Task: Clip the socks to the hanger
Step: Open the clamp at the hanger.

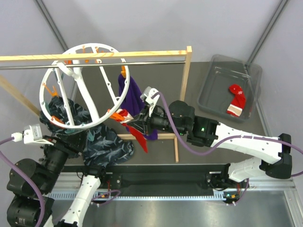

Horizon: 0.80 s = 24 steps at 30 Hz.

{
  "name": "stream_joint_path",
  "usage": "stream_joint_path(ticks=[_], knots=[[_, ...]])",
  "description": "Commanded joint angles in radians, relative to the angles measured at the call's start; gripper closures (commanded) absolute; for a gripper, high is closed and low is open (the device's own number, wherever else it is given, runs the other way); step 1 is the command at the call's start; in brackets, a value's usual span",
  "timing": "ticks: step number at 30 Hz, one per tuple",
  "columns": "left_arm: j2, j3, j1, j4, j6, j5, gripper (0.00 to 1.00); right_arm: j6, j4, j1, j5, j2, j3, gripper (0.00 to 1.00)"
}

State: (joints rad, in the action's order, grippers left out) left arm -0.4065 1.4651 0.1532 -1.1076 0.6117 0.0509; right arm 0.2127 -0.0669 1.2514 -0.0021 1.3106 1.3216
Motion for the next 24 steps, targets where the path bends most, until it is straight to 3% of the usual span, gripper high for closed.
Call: stream_joint_path(ticks=[1,7,9,11,12,17,21,24], knots=[[-0.029,0.008,-0.003,0.022,-0.006,-0.074,0.56,0.014,0.061,-0.012,-0.022,-0.013,0.024,0.87],[-0.034,0.001,-0.003,0.022,-0.013,-0.082,0.65,0.017,0.059,-0.012,-0.029,-0.002,0.031,0.87],[-0.043,0.001,-0.003,0.023,-0.015,-0.082,0.81,0.017,0.059,-0.012,-0.027,-0.004,0.033,0.87],[-0.048,0.004,-0.003,0.02,-0.012,-0.082,0.89,0.019,0.056,-0.01,-0.024,-0.004,0.033,0.86],[-0.051,0.003,-0.001,0.02,-0.009,-0.082,1.0,0.017,0.052,-0.012,-0.016,-0.005,0.034,0.83],[-0.042,-0.017,-0.003,0.017,0.0,-0.088,1.0,0.016,0.027,-0.012,-0.012,0.004,0.044,0.73],[-0.032,-0.025,-0.003,0.023,0.003,-0.089,1.0,0.014,-0.014,-0.012,-0.006,0.001,0.053,0.47],[-0.032,-0.029,-0.003,0.026,0.008,-0.085,1.0,0.004,-0.036,-0.012,-0.021,-0.005,0.054,0.36]])
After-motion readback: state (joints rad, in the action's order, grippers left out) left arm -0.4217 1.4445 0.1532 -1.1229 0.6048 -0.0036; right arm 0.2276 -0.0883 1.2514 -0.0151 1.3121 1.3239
